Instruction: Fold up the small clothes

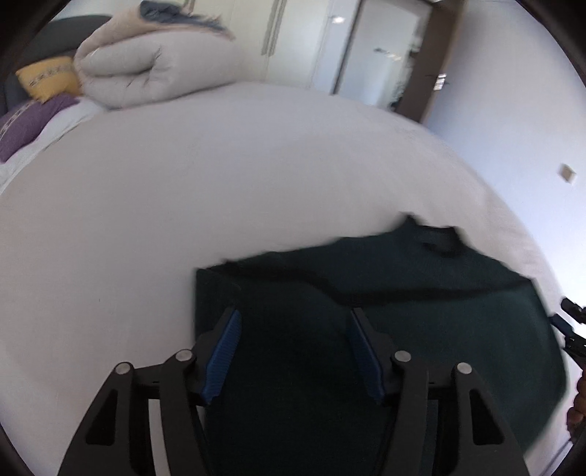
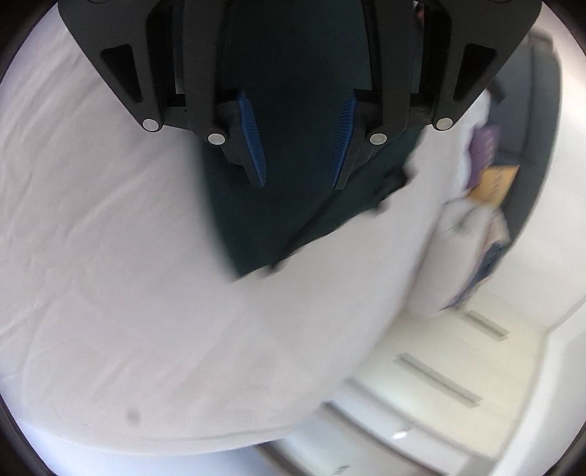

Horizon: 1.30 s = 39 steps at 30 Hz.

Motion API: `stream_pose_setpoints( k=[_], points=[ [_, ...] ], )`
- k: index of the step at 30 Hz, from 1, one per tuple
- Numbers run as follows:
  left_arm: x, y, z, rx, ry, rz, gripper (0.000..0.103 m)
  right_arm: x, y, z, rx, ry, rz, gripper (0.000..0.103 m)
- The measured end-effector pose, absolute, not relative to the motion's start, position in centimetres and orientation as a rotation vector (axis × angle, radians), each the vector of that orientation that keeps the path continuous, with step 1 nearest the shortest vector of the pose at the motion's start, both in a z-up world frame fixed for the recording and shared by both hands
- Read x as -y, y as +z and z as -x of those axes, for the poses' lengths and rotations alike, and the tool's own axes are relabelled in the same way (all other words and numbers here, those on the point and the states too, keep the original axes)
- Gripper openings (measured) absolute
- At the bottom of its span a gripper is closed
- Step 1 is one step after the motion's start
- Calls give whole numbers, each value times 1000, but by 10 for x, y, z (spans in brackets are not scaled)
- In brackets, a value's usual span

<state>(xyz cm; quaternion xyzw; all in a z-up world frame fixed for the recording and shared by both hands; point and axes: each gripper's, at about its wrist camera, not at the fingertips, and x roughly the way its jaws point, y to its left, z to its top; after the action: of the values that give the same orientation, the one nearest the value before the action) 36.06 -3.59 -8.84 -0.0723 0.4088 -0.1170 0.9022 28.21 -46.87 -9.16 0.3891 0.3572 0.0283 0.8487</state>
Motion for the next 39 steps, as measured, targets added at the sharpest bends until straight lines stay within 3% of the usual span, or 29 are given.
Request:
stream_pose_setpoints(
  k=[3, 9, 12, 18, 24, 26, 28, 33, 37, 39],
  points=[
    [59, -80, -315, -877, -371, 170, 70, 404, -86, -264, -795, 307, -809, 47],
    [90, -110, -260, -1015, -368, 43, 70, 304, -139, -248, -1033, 537, -812, 45],
    [83, -118, -263, -1008, -351, 52, 68, 318, -164, -240, -1055, 474, -842, 27],
    [86, -120, -262, -1012, -334, 17, 68, 414, -153, -209, -916, 199, -929, 27],
    [86, -120, -262, -1002, -341, 12, 68, 479, -118, -148, -798, -68, -910, 32],
    [86, -120, -263, -1001, -339, 11, 68, 473, -107, -138, -785, -85, -865, 54],
    [85, -120, -263, -1000, -338, 11, 68, 460, -101, -141, -772, -76, -835, 59],
    [83, -115, -256, -992, -334, -18, 69, 417, -78, -149, -780, 30, -754, 59],
    [79, -107, -251, -972, -278, -66, 82, 397, -52, -154, -800, 125, -698, 59],
    [72, -101, -247, -951, -250, -80, 84, 376, -46, -160, -817, 153, -664, 59]
  ],
)
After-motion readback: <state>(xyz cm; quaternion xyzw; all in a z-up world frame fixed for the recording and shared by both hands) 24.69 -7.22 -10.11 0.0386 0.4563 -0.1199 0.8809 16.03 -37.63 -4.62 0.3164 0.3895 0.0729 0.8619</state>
